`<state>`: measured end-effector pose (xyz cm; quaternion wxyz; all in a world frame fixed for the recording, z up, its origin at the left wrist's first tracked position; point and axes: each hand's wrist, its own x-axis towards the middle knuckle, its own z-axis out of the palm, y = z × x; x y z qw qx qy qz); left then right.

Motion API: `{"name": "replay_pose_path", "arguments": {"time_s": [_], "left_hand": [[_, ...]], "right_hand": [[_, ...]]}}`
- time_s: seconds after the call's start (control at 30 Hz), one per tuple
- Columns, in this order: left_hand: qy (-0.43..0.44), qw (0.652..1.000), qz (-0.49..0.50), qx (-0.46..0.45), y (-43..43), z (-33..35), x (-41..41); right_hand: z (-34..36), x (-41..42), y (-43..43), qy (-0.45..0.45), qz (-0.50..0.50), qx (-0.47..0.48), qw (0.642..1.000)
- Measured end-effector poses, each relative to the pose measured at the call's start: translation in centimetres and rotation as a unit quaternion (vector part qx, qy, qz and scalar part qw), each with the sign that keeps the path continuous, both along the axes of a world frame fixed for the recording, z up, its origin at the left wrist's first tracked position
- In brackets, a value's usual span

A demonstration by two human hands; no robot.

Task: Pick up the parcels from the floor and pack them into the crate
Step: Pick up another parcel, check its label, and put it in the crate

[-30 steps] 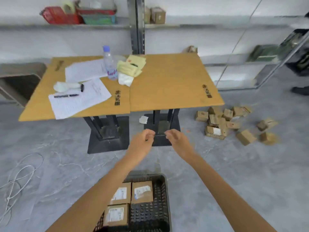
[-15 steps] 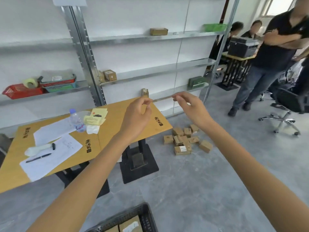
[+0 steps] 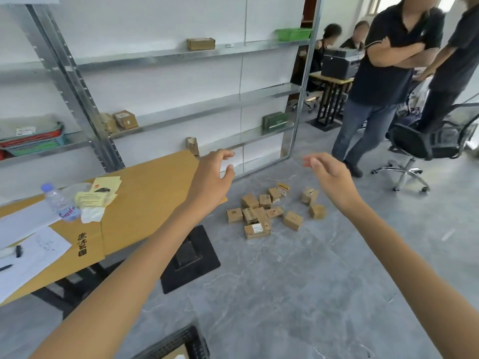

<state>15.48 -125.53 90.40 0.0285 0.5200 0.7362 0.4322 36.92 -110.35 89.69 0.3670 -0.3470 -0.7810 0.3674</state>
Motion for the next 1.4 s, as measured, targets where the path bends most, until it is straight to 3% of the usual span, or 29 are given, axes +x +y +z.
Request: {"name": "replay_pose_path", "arguments": {"time_s": [0.33, 0.7, 0.97, 1.4], "left_hand": [[0.000, 1.000, 0.002, -0.022, 13.7, -2.1, 5.0], [-0.012, 0.999, 0.029, -0.021, 20.9, -3.9, 4.6], [-0.030, 0.999, 0.016, -0.031, 27.9, -6.3, 0.6], [-0.050, 0.998, 0.024, -0.041, 43.6, -8.3, -12.3]], "right_hand": [[-2.4, 5.2, 14.1, -0.026, 0.003, -0.027, 0.999], [-4.9, 6.8, 21.1, -0.023, -0.011, -0.069, 0.997], [-7.1, 2.6, 26.9, -0.032, -0.005, -0.095, 0.995], [-8.4, -11.2, 42.1, -0.072, -0.003, -0.130, 0.989]]}}
